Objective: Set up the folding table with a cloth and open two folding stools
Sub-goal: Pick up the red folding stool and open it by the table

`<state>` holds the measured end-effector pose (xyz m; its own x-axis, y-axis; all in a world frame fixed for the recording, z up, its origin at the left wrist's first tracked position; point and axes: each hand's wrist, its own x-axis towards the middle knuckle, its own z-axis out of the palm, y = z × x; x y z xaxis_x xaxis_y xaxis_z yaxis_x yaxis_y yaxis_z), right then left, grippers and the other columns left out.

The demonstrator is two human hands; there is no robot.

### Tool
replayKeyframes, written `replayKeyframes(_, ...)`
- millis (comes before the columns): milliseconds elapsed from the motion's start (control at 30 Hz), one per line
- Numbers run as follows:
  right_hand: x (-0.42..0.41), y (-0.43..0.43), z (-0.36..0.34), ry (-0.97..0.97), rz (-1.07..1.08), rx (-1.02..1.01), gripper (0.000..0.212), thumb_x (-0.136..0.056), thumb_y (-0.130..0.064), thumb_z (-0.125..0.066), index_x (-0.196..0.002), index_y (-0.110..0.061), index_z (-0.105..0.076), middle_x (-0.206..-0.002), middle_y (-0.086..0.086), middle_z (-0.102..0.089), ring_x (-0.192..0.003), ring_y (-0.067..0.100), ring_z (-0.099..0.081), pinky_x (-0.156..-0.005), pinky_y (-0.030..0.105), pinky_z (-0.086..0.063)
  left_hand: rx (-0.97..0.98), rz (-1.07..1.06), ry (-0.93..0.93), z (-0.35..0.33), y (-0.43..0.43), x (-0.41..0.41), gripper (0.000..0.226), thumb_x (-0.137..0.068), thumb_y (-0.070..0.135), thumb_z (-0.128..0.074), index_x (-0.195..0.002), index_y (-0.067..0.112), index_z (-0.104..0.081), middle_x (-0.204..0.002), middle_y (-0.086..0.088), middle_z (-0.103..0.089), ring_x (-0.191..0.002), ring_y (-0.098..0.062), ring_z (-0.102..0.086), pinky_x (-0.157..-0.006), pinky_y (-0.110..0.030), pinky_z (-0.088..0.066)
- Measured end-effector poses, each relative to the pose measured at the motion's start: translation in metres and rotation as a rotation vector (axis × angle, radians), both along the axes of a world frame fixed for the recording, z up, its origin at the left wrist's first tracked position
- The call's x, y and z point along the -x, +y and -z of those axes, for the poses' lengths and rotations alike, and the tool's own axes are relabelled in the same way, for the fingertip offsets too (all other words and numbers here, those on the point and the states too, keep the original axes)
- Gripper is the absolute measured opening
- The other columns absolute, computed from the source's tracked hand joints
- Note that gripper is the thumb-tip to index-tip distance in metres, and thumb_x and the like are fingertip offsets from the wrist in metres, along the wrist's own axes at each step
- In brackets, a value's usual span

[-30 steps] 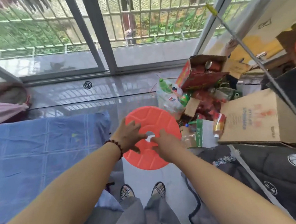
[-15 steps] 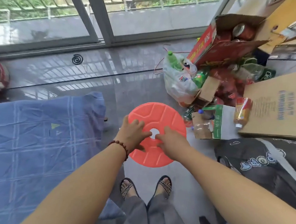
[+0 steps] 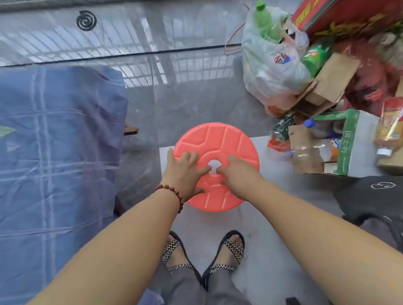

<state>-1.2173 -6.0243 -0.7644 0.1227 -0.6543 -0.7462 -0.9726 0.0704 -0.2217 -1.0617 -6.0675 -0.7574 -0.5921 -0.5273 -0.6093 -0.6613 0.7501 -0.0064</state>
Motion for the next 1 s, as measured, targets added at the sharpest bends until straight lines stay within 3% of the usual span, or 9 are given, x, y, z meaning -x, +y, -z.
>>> replayKeyframes(233,-0.005,0.011,0.088,-0.006,-0.065,-0.010,0.037,-0.097,-0.024,-0.041,-0.134,-0.022,-0.049,-0.125,0.014,-0.040,-0.113,0.034,-0.050,-0.090,0.041,-0.044,-0.037,-0.092,-0.076,0.083,0.020,-0.004,0.060,-0.088,0.063,-0.040,-0.142,0.044,-0.022,-0.139,-0.008,-0.031,-0.128,-0.030,-0.031,-0.104,-0.069,-0.015)
replayKeyframes(500,-0.013,0.009,0.134,0.002,-0.065,-0.027,0.035,-0.098,-0.027,-0.042,-0.130,-0.019,-0.053,-0.127,0.014,-0.039,-0.118,0.035,-0.046,-0.094,0.043,-0.042,-0.069,-0.176,-0.103,0.131,0.025,-0.010,0.054,-0.093,0.055,-0.040,-0.143,0.046,-0.021,-0.142,-0.008,-0.028,-0.129,-0.031,-0.029,-0.102,-0.072,-0.017)
replayKeyframes(767,-0.015,0.007,0.138,0.039,-0.053,-0.061,0.033,-0.097,-0.023,-0.041,-0.127,-0.019,-0.054,-0.127,0.013,-0.039,-0.119,0.034,-0.045,-0.093,0.043,-0.042,-0.089,-0.174,-0.127,0.139,0.027,-0.007,0.054,-0.096,0.050,-0.037,-0.146,0.043,-0.018,-0.143,-0.010,-0.027,-0.130,-0.029,-0.030,-0.105,-0.067,-0.016)
replayKeyframes(1000,-0.020,0.005,0.098,-0.013,-0.003,-0.050,0.037,-0.095,-0.019,-0.045,-0.133,-0.022,-0.047,-0.127,0.013,-0.041,-0.119,0.034,-0.045,-0.092,0.045,-0.044,-0.137,-0.206,-0.082,0.099,0.019,-0.003,0.055,-0.097,0.046,-0.036,-0.147,0.040,-0.014,-0.138,-0.009,-0.039,-0.124,-0.030,-0.043,-0.108,-0.065,-0.010)
